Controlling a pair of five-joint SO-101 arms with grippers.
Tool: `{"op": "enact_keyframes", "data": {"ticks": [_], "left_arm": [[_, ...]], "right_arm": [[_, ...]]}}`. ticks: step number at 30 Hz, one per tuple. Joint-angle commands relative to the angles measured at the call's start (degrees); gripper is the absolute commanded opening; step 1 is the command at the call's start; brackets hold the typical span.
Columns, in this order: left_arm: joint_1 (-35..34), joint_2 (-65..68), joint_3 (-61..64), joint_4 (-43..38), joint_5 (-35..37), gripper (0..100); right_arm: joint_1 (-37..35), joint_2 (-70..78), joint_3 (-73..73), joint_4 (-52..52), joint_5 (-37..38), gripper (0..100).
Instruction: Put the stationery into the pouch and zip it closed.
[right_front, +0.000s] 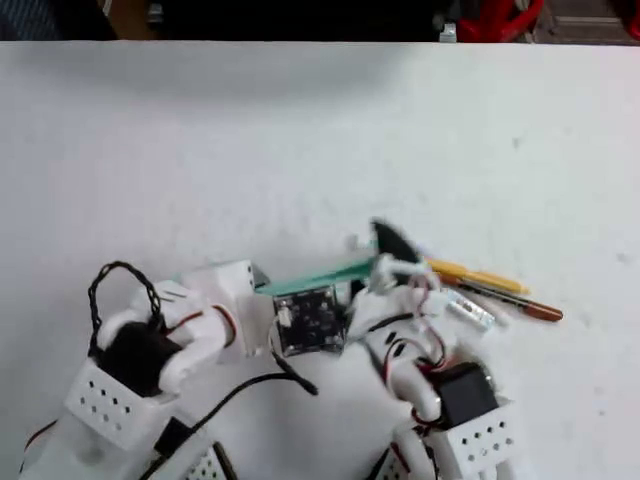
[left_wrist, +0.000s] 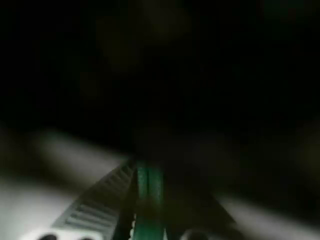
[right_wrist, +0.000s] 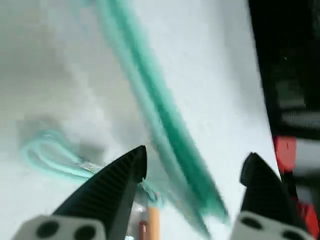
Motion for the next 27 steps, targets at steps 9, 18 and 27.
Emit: {"op": "enact_keyframes", "data": {"ticks": [9, 18, 27], "left_arm": [[-3.3, -15.16, 1.58, -0.88, 12.22, 2], [-3.47, -28.35, 20.48, -15.65, 23.56, 2], [-2.95, -44.0, 36.31, -24.62, 27.6, 2]], "right_arm": [[18.42, -3.91, -3.08, -8.13, -19.25, 27.9], [12.09, -6.55, -13.1, 5.05, -44.04, 26.8], [-4.26, 13.76, -34.64, 14.37, -71.47, 36.1]]}}
